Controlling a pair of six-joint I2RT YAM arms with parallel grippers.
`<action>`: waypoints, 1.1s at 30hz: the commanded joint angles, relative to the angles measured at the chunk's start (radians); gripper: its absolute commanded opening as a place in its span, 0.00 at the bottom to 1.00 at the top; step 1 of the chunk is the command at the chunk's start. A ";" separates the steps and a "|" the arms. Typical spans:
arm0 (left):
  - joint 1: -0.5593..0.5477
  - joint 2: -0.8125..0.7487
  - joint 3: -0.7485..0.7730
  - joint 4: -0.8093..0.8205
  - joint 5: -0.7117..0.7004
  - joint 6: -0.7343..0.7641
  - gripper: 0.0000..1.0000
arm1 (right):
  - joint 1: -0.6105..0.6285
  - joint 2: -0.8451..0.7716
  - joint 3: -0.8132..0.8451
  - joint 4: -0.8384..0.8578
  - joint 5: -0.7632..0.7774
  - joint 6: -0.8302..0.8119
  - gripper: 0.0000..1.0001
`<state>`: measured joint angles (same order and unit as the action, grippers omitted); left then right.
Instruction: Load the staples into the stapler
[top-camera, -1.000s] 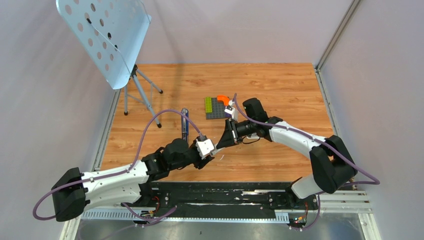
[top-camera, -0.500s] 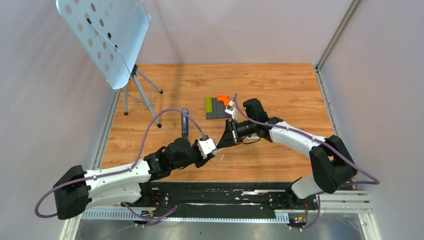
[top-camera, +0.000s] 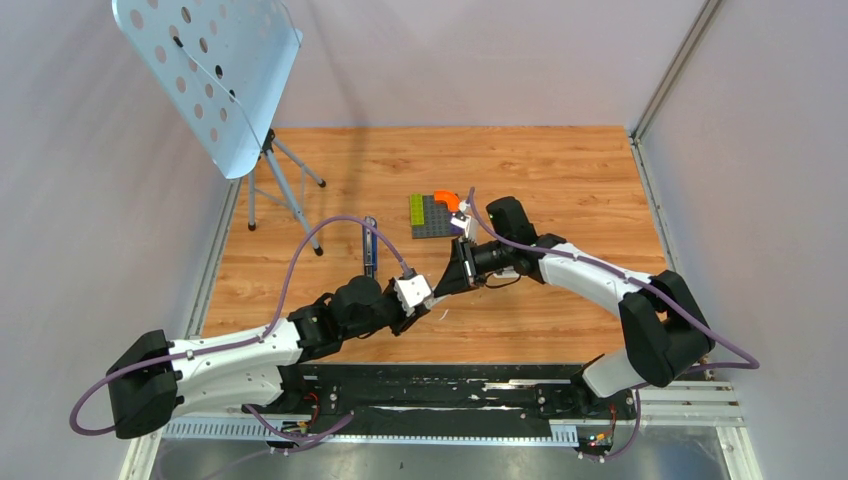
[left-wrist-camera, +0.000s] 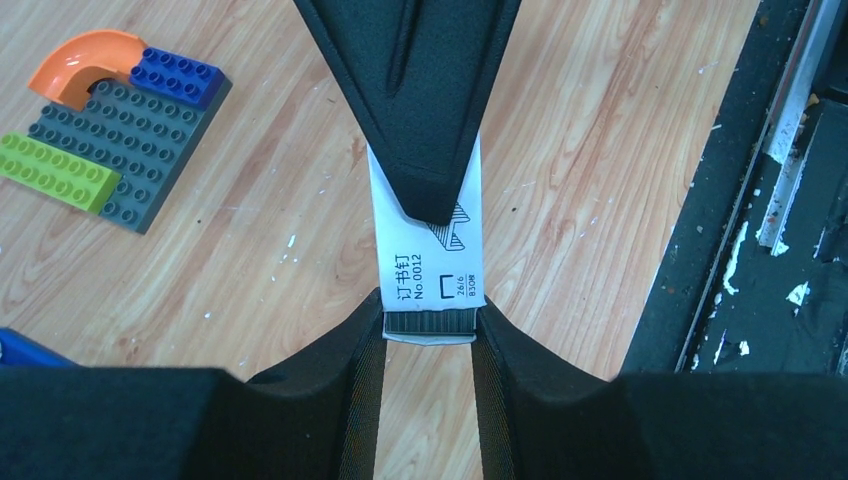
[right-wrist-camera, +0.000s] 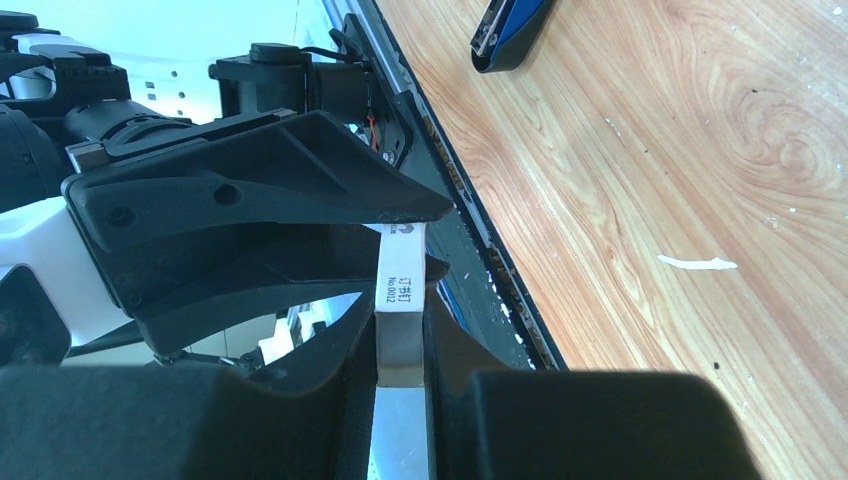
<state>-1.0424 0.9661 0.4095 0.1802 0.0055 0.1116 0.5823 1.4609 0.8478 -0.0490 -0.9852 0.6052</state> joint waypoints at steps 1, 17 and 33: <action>-0.007 0.007 -0.006 0.018 -0.039 -0.027 0.25 | -0.028 -0.016 -0.010 -0.028 0.010 -0.024 0.18; -0.006 0.005 -0.038 0.044 -0.060 -0.050 0.25 | -0.083 -0.049 -0.026 -0.068 -0.014 -0.061 0.21; -0.006 0.031 -0.038 0.035 -0.050 -0.059 0.26 | -0.094 -0.042 0.003 -0.115 -0.004 -0.101 0.25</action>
<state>-1.0492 0.9848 0.3916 0.2283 -0.0235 0.0669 0.5137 1.4330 0.8402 -0.1097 -1.0019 0.5507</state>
